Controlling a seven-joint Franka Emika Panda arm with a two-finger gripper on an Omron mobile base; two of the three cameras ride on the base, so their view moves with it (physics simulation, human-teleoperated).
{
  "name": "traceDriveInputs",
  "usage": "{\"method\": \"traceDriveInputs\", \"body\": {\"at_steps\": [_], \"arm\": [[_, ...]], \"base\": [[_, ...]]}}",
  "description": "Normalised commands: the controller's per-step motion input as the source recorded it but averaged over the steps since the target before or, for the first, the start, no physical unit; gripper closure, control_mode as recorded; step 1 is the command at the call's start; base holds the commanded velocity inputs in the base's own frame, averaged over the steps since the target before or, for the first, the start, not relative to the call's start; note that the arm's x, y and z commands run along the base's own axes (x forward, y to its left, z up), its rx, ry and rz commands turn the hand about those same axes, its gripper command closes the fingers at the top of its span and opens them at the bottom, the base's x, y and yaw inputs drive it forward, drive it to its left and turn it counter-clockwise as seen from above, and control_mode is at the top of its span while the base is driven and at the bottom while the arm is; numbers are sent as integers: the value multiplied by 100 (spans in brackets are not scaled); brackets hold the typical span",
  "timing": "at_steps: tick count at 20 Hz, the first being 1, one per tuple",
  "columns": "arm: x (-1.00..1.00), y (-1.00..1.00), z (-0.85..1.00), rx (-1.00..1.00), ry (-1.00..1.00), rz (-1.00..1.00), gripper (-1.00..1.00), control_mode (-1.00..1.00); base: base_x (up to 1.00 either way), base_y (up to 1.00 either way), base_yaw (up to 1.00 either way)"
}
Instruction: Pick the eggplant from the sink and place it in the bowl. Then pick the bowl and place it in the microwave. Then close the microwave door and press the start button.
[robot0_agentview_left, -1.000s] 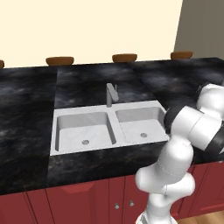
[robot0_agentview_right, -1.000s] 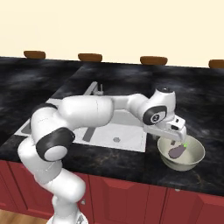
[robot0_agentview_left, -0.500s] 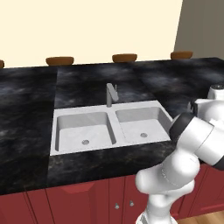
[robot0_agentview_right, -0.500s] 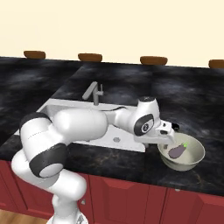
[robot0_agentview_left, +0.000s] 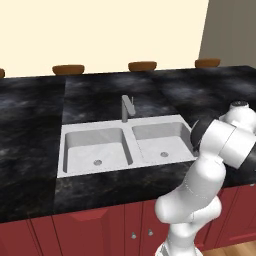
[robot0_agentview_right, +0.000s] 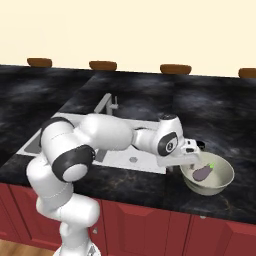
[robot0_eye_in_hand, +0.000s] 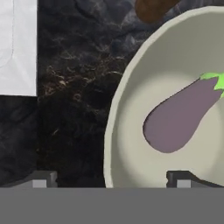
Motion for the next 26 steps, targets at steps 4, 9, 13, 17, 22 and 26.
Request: {"method": "traceDriveInputs", "body": {"at_steps": [4,9,13,17,22,26], "arm": [[18,-41,-28,0,9,13,-100,-100],[11,-17,-12,0,8,8,100,-100],[-19,1,-6,-3,0,5,100,-100],[-25,1,14,1,0,17,100,-100],[-38,40,91,0,-2,21,100,-100],[-18,81,100,0,0,22,100,-100]], "base": [[0,0,0],[0,0,0],[0,0,0],[0,0,0],[0,0,0],[0,0,0]]}}
